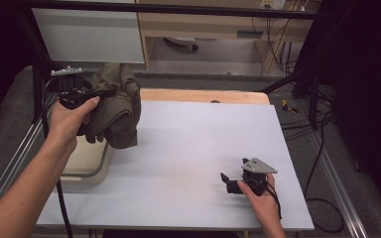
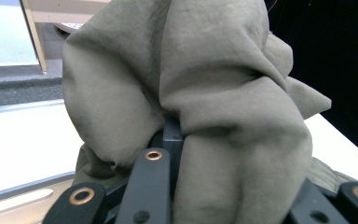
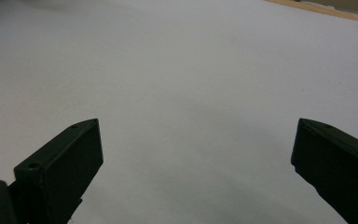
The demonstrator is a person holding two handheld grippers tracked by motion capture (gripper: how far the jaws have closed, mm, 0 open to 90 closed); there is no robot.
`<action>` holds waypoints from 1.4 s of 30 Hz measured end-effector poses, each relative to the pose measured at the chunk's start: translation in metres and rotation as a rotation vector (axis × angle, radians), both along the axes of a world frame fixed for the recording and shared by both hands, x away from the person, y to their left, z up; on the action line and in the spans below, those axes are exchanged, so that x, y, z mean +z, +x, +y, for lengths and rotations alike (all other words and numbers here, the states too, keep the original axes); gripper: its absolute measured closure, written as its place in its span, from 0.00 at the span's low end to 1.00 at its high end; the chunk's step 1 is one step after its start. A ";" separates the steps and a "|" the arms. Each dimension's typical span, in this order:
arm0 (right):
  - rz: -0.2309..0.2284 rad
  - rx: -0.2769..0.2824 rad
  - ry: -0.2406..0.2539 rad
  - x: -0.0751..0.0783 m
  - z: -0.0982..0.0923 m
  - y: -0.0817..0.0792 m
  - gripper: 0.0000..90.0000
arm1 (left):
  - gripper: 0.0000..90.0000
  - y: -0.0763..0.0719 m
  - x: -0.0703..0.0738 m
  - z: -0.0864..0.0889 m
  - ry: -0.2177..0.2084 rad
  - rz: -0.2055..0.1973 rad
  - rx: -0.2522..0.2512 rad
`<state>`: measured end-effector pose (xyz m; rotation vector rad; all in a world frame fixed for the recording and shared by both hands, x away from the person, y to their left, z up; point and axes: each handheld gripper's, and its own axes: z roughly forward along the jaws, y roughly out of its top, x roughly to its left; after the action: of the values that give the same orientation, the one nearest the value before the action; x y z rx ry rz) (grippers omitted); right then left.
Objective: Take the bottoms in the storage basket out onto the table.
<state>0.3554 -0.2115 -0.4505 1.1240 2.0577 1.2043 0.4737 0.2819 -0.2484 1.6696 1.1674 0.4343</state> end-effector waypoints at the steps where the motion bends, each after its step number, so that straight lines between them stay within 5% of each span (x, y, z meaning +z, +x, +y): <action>1: 0.001 0.000 0.000 0.000 0.000 0.000 0.03 | 0.82 0.000 -0.001 -0.001 -0.002 0.002 -0.001; 42: 0.007 -0.002 -0.015 -0.002 -0.002 0.000 0.03 | 0.81 0.002 -0.022 -0.035 0.019 0.036 -0.049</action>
<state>0.3558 -0.2137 -0.4521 1.1253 2.0668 1.1834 0.4762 0.2472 -0.2707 1.7251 1.1486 0.3870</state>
